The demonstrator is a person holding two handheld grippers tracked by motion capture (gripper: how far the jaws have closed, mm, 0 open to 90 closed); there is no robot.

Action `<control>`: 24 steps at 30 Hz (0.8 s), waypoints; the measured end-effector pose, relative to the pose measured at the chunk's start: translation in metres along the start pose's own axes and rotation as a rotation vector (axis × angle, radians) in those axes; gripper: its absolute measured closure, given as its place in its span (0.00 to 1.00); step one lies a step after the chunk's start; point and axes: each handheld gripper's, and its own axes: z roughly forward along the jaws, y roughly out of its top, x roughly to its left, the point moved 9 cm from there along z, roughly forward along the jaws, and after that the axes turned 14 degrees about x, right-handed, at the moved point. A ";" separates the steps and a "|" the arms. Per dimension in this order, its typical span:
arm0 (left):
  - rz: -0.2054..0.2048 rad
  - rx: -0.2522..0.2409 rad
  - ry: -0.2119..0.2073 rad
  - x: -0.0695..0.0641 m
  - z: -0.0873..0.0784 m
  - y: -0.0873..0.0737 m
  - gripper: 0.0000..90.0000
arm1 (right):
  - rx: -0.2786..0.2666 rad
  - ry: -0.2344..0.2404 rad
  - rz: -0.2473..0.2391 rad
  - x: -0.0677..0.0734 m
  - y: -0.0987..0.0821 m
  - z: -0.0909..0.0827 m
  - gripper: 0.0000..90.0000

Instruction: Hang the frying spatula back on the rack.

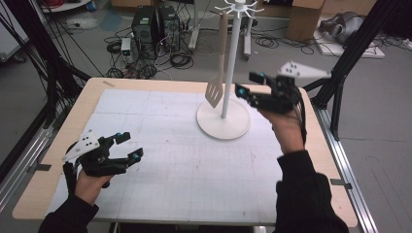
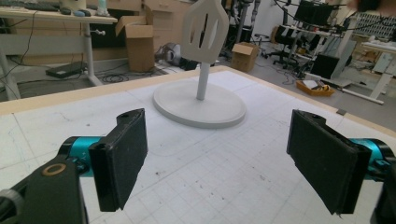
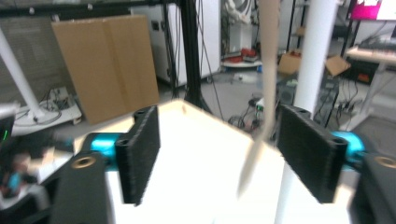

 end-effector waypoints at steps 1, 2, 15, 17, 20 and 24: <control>0.000 0.000 0.001 0.000 0.000 0.000 0.23 | 0.003 -0.018 0.003 -0.001 -0.030 -0.007 0.23; 0.000 0.000 0.001 0.000 0.000 0.000 0.23 | 0.015 -0.031 0.009 -0.001 -0.041 -0.010 0.20; -0.026 -0.011 0.010 0.005 0.004 -0.001 0.23 | 0.087 -0.160 0.033 0.010 -0.173 -0.046 0.19; -0.031 -0.008 0.014 0.006 0.004 -0.003 0.23 | 0.084 -0.175 0.040 0.011 -0.183 -0.050 0.19; -0.029 -0.004 0.023 0.006 0.004 -0.004 0.23 | 0.095 -0.190 0.027 0.012 -0.188 -0.054 0.19; -0.021 -0.001 0.025 0.006 0.003 -0.005 0.23 | 0.093 -0.215 0.004 0.013 -0.188 -0.056 0.19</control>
